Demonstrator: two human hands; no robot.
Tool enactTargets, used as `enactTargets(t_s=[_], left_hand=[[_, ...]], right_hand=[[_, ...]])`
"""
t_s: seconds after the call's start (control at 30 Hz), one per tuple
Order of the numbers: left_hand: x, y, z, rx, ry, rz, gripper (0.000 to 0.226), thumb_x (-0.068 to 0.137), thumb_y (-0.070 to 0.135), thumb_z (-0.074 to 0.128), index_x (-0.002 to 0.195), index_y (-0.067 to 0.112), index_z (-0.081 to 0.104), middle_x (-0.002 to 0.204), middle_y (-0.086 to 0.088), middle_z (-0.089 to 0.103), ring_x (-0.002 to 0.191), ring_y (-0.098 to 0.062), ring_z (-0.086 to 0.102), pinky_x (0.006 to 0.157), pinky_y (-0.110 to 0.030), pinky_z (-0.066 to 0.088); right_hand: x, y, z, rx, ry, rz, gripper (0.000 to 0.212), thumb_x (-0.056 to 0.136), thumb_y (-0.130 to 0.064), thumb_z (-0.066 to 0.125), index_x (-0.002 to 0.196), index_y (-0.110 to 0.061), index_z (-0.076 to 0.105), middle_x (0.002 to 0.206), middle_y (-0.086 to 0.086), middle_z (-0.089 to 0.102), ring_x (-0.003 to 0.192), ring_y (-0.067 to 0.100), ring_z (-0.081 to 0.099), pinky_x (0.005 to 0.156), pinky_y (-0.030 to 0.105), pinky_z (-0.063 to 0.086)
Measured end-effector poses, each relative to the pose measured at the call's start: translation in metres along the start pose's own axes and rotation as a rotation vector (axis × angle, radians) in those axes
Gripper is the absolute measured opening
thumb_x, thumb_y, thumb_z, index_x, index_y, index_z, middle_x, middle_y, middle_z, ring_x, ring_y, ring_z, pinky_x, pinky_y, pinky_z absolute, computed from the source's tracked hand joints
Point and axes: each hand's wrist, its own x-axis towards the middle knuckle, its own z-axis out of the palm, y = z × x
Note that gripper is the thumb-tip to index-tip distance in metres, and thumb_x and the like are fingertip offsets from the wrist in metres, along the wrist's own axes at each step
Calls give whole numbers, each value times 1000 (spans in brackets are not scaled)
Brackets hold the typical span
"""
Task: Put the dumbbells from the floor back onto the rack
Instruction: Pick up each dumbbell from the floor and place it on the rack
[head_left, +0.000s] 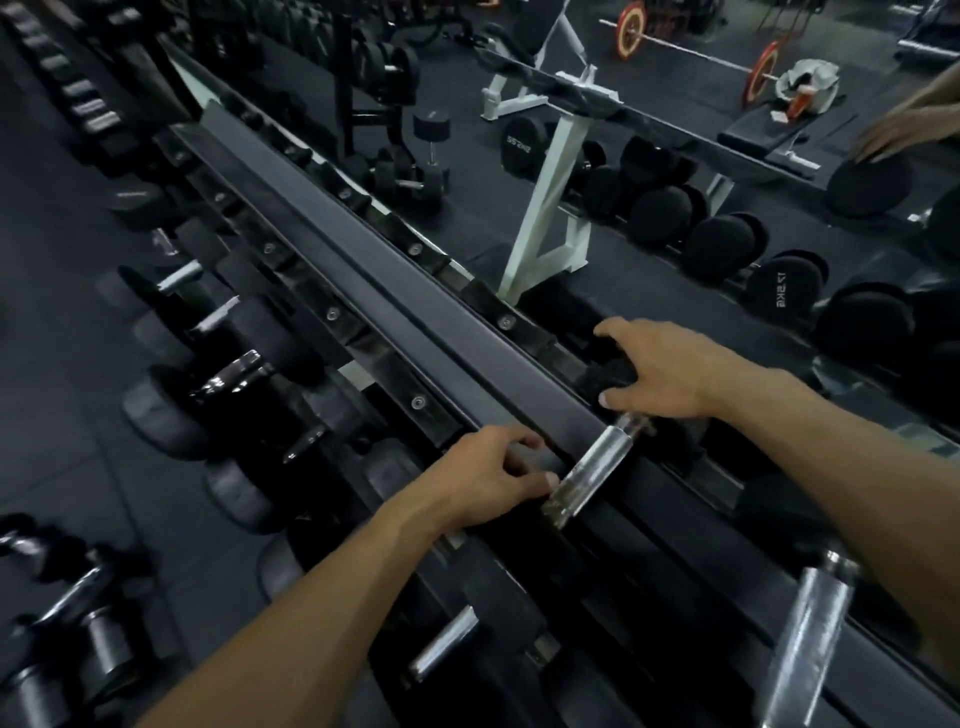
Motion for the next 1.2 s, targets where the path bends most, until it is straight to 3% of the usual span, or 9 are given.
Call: enactTargets(t_s=[0.1,0.2,0.4,0.53,0.7,0.93,1.03,1.2], left_hand=[[-22,-15,-17,-13,90,-35,46,85,46,67,125,26,57,101,9,67,92,-8,64,89,-32,53],[-57,-40,-36,-38,176,-87,43,85,47,66,123,27,58,106,9,62,88,-3,63,82,-24,51],[-149,-104,-69,-88,317,-243,41,88,42,65,124,25,57,111,6,63,96,-9,65,90,-30,53],[-219,-153,-79,-102,413,-343,44,88,40,66,127,22,56,112,6,61,89,0,62,77,-8,46],[-315,-217,-83,-12,478,-463,47,87,44,65,128,21,55,112,0,62,101,-16,62,93,-34,49],[-449,-303,-71,145,446,-641,55,88,52,56,135,26,46,128,1,56,114,-23,58,91,-39,49],[-493,-333,-65,130,463,-718,53,89,52,53,135,26,45,127,0,55,115,-23,56,92,-38,47],[-536,-378,-48,87,490,-836,47,89,49,53,129,24,47,125,1,55,114,-23,56,88,-36,45]], right_hand=[[6,-40,-5,-11,75,-115,78,83,-46,68,147,-19,32,127,11,52,119,30,47,97,44,45],[10,-86,-3,1,48,-219,79,85,-47,67,149,-20,29,133,9,47,127,28,40,100,40,42],[12,-193,4,41,30,-404,80,84,-50,67,149,-21,31,139,7,47,131,27,42,100,37,40],[6,-280,14,49,20,-539,75,85,-47,67,148,-22,34,142,4,46,132,23,41,103,35,41],[-11,-395,44,-61,-45,-673,76,85,-49,64,148,-24,31,137,2,45,130,23,40,102,38,42],[-47,-544,104,-286,-151,-828,72,87,-49,60,148,-22,31,134,3,47,123,26,45,102,46,43],[-55,-596,128,-306,-188,-883,70,87,-49,59,146,-23,32,127,1,48,118,23,48,93,40,48],[-54,-664,176,-353,-288,-959,63,88,-48,59,141,-21,38,123,2,49,116,24,48,94,43,47]])
